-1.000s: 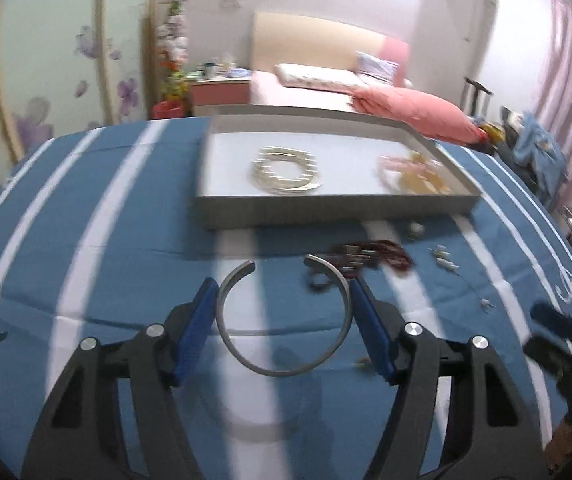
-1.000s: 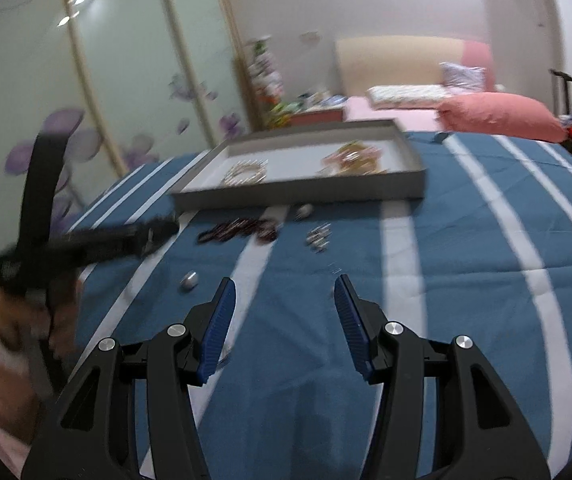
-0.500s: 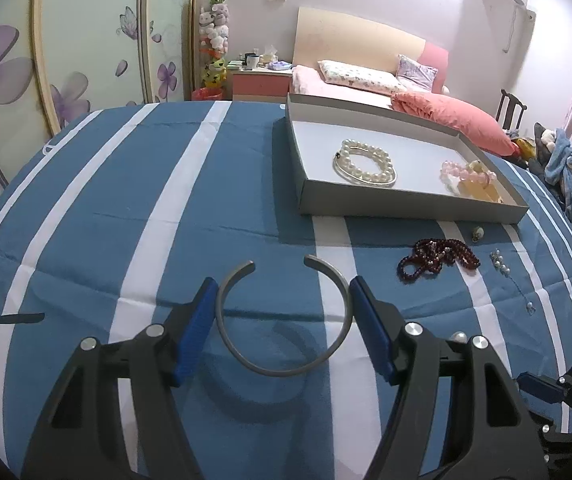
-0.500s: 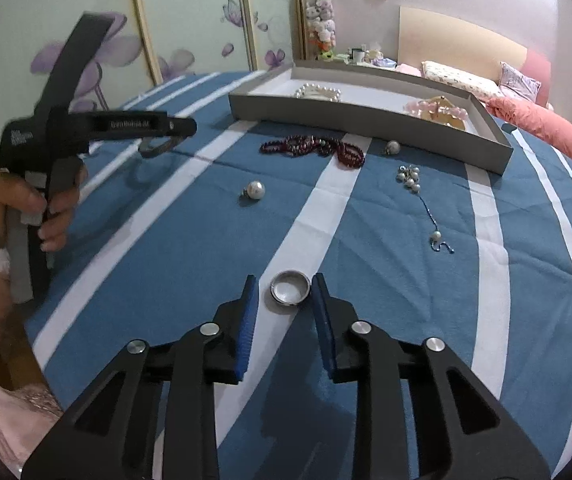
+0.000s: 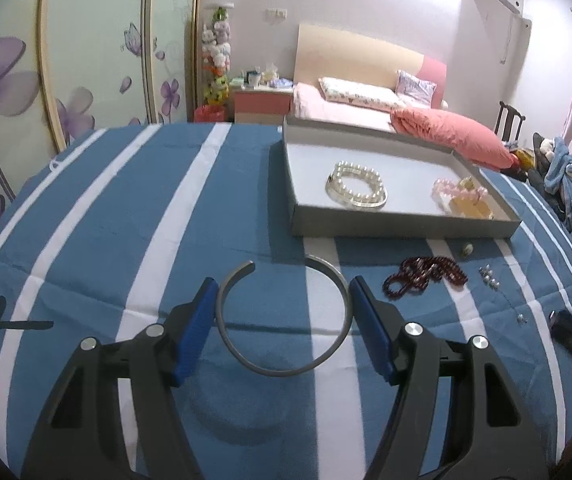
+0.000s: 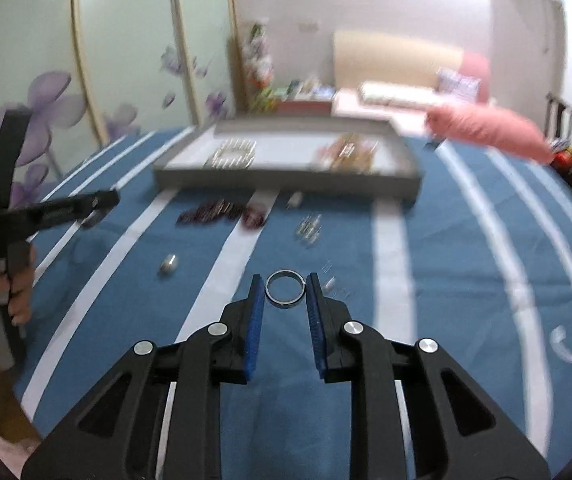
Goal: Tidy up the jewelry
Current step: 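Lift the silver cuff and silver ring toward the grey tray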
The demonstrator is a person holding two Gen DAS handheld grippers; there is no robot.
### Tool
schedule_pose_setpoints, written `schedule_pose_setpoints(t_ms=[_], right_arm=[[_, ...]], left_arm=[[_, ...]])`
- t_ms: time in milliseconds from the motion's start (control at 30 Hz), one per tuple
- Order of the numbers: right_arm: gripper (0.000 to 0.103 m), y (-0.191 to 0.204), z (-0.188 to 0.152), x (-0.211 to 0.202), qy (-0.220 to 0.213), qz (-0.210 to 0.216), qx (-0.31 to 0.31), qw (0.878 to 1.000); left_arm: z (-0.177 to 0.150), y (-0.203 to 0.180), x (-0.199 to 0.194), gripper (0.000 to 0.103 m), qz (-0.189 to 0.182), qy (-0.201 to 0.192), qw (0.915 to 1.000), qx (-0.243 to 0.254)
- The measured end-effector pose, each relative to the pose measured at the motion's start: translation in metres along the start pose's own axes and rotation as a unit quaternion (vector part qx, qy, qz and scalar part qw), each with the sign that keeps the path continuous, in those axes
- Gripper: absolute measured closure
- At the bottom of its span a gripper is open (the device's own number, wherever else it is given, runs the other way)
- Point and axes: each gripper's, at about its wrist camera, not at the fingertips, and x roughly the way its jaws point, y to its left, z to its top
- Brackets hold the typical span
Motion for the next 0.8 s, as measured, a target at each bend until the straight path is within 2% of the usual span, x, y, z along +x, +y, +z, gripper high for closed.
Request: schedule_pose_setpoints(t_ms=[133,467,600,800], right_arm=[[0.081,0.0,0.011,-0.004,-0.026,-0.011,-0.005,1.0],[0.08,-0.003,0.02,-0.007,-0.057,-0.029,-0.003,0.998],[0.08,-0.002,0.028,-0.013,-0.093,-0.059,-0.012,0.994],[0.08,0.005,0.038,-0.022,-0.158,-0.095,-0.025,0.982]], left_arm=[[0.0,-0.008,-0.013,0.038,0.006,-0.027,0.9996,0.008],[0.0,-0.008,-0.022,0.038,0.016,-0.041,0.999,0.001],[0.002,-0.009,-0.034,0.038,0.041,-0.075,0.9963,-0.001],[0.004,-0.017,-0.061,0.038,0.083,-0.155,0.9844,0.005]])
